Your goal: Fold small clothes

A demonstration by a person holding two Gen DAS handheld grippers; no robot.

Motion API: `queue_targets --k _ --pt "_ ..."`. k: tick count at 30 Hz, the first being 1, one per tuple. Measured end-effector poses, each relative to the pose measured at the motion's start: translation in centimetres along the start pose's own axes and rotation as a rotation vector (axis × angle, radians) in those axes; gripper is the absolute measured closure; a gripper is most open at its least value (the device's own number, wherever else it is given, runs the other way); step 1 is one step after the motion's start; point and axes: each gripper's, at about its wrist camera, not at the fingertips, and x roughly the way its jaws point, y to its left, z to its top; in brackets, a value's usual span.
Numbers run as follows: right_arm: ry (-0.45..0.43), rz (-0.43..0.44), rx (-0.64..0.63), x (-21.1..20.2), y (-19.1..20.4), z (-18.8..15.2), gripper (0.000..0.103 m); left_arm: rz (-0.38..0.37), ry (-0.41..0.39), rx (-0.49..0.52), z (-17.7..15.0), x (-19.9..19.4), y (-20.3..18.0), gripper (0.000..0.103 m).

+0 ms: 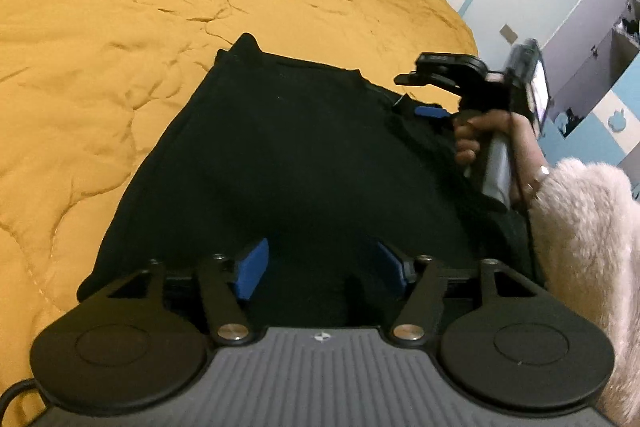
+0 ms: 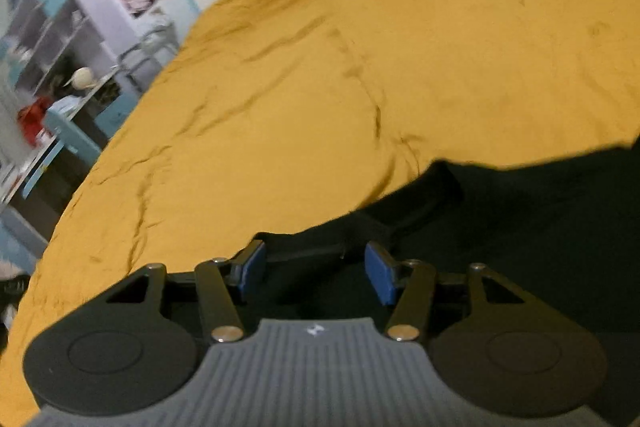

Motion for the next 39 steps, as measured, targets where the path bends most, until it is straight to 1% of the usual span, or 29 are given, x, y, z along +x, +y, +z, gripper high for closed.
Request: queue_targets --k 2,4,9,13,16,21,24,27,31,34,35,39 --pt "0.018 -0.039 -0.027 1.1 -0.1 -0.3 0.051 0.005 0.006 0.004 0.1 0.2 -0.2 0.028" --pt "0.041 -0.058 -0.052 1.7 0.0 -0.8 0.051 0.012 0.008 0.006 0.2 0.2 -0.4 0.027" --pt "0.047 -0.043 -0.118 0.9 0.2 -1.9 0.050 0.025 0.010 0.019 0.0 0.3 -0.7 0.026" --pt "0.047 -0.044 -0.177 -0.6 0.7 -2.7 0.050 0.039 0.016 0.037 0.1 0.5 -1.1 0.023" --pt "0.048 -0.033 -0.203 -2.8 0.6 -4.0 0.050 0.041 0.016 0.049 0.1 0.6 -1.1 0.023" --pt "0.082 -0.028 -0.268 -6.4 0.5 -7.0 0.047 0.042 0.008 0.056 -0.1 0.6 -1.0 0.023" --pt "0.100 -0.011 -0.274 -9.1 0.1 -8.8 0.047 0.040 0.004 0.060 -0.2 0.6 -1.0 0.023" --pt "0.125 -0.016 -0.256 -12.2 -0.5 -10.9 0.047 0.034 0.002 0.058 -0.2 0.5 -0.9 0.023" --pt "0.124 -0.001 -0.302 -17.0 -0.5 -14.3 0.045 0.034 0.012 0.079 -0.2 0.6 -0.9 0.023" --pt "0.165 0.015 -0.267 -19.6 -1.0 -16.7 0.042 0.036 0.023 0.086 -0.1 0.4 -1.1 0.023" --pt "0.168 0.014 -0.275 -20.3 -1.0 -17.5 0.040 0.033 0.024 0.078 0.0 0.3 -1.0 0.023" --pt "0.114 0.001 -0.318 -21.1 -1.2 -19.7 0.040 0.012 0.014 0.065 -0.2 0.3 -0.4 0.023"
